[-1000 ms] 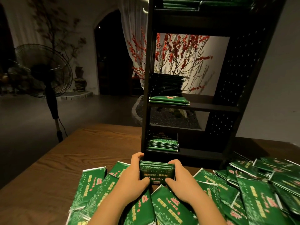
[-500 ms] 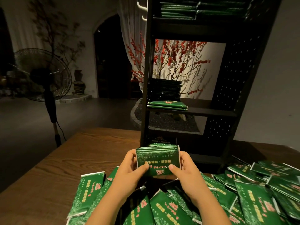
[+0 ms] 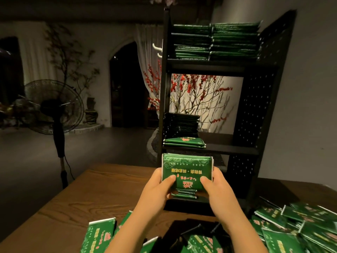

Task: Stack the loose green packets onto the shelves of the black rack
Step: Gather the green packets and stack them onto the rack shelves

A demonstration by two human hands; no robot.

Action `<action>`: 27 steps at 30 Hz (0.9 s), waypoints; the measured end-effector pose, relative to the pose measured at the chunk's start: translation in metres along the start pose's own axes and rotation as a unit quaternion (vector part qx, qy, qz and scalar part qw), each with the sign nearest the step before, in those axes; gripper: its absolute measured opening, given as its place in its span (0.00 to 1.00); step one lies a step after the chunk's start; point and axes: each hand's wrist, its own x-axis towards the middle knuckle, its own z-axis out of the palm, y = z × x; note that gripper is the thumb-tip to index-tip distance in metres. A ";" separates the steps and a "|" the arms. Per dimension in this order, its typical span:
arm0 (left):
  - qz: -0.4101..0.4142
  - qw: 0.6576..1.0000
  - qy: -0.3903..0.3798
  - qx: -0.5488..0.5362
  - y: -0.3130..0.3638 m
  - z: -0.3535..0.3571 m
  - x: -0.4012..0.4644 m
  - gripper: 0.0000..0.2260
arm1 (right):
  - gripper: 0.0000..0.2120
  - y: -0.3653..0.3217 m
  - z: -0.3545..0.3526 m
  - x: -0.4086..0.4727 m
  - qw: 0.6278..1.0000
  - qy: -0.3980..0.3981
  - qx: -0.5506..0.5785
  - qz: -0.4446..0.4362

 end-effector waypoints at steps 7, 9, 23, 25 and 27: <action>-0.032 0.996 -0.017 0.080 0.046 0.015 0.038 0.08 | 0.05 -0.044 -0.026 0.036 0.993 0.078 -0.074 -0.050; -0.063 0.997 -0.003 0.045 0.060 0.022 0.047 0.11 | 0.07 -0.053 -0.032 0.049 0.988 0.095 -0.110 -0.058; -0.196 0.914 0.088 -0.344 0.085 0.035 0.059 0.15 | 0.15 -0.073 -0.016 0.113 0.945 0.125 -0.302 0.025; -0.188 0.903 0.105 -0.373 0.086 0.034 0.056 0.17 | 0.17 -0.067 -0.013 0.116 0.952 0.110 -0.286 0.020; -0.180 0.893 0.117 -0.396 0.086 0.032 0.053 0.19 | 0.18 -0.063 -0.014 0.113 0.955 0.091 -0.283 0.007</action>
